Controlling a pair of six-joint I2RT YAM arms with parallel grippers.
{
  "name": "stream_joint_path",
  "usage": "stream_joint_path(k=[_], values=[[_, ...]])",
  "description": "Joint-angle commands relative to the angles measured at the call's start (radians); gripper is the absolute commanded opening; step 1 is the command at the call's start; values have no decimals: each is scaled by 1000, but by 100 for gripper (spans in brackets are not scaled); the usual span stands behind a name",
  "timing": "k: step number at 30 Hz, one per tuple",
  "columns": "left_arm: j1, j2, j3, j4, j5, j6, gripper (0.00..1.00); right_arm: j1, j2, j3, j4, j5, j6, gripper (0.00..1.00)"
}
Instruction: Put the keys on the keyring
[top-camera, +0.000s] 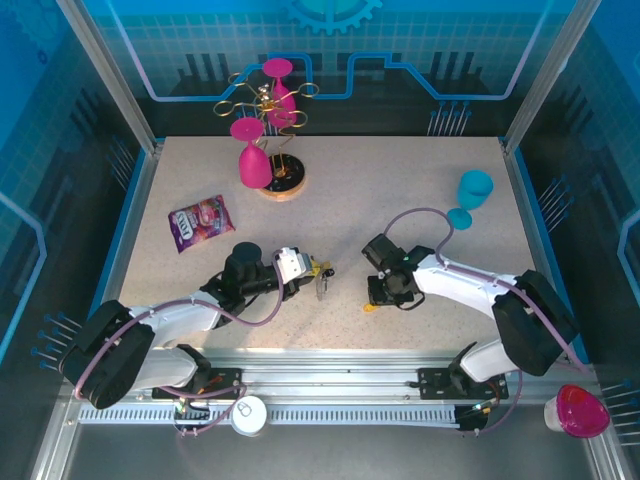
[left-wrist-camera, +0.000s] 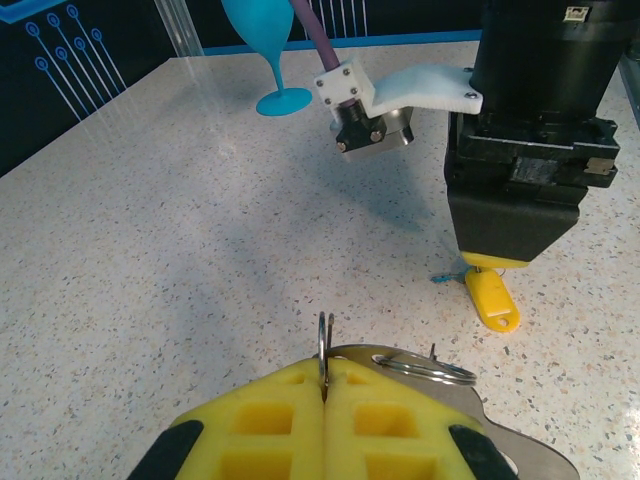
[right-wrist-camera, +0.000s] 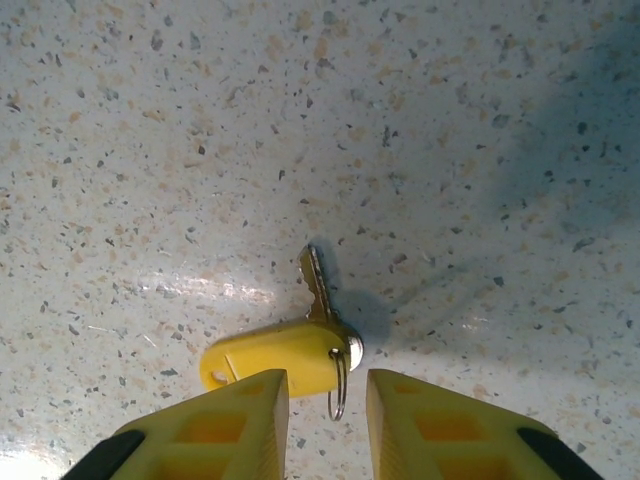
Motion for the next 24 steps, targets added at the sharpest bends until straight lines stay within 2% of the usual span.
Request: stream_joint_path(k=[1,14,24], values=[[-10,-1,8,3,23,-3,0,8,27,38,-37,12,-11,26],[-12,-6,9,-6,27,0,0,10,87,69,-79,42,-24,22],[-12,-8,11,-14,30,3,0,13,104,70,-76,24,-33,13]])
